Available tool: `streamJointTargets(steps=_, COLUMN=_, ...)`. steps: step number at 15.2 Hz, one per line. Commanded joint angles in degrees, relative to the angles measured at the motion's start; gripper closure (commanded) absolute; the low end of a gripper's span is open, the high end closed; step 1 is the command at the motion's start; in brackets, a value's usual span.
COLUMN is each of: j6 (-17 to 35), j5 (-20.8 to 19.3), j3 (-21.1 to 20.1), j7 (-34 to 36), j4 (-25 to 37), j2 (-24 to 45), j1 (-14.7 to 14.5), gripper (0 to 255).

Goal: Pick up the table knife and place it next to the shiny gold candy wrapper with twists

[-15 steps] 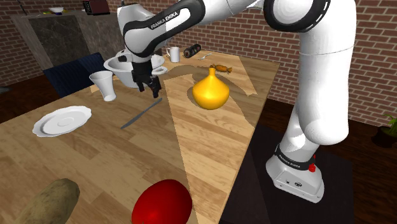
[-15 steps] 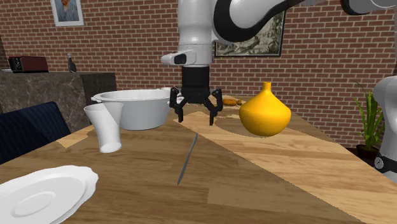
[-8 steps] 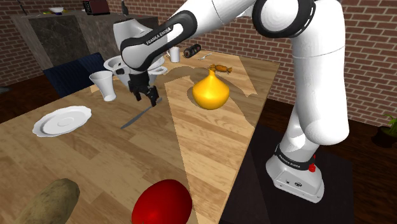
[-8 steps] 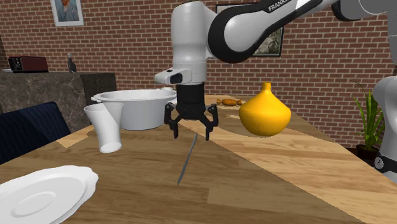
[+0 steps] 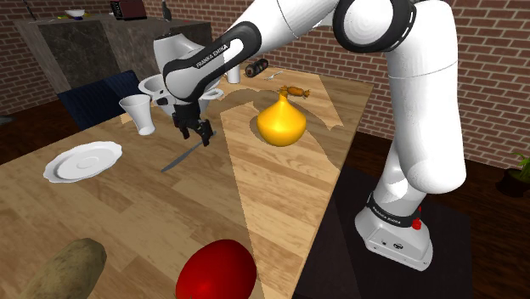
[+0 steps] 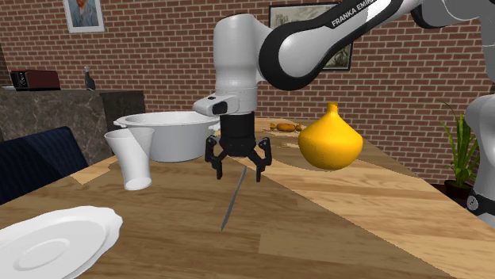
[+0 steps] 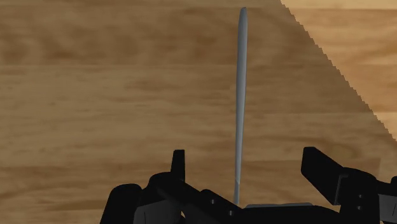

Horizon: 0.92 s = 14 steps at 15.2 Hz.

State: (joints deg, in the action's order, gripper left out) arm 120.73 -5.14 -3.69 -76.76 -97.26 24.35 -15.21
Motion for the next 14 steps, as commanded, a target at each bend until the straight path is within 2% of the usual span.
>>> streamJointTargets(steps=1, j6=0.02, j5=0.0, j3=0.0, j7=0.0, j4=0.0, j2=0.01, j1=0.0, gripper=0)
streamJointTargets(steps=2, j6=0.01, j5=0.0, j3=0.0, j7=0.0, j4=0.0, j2=0.0, j1=0.0, gripper=0)
streamJointTargets(steps=3, j6=0.01, j5=0.0, j3=0.0, j7=0.0, j4=0.0, j2=0.0, j1=0.0, gripper=255)
streamJointTargets(steps=14, j6=-1.25, j5=0.09, j3=-0.04, j7=-0.1, j4=0.62, j2=-0.64, j1=0.01, gripper=255)
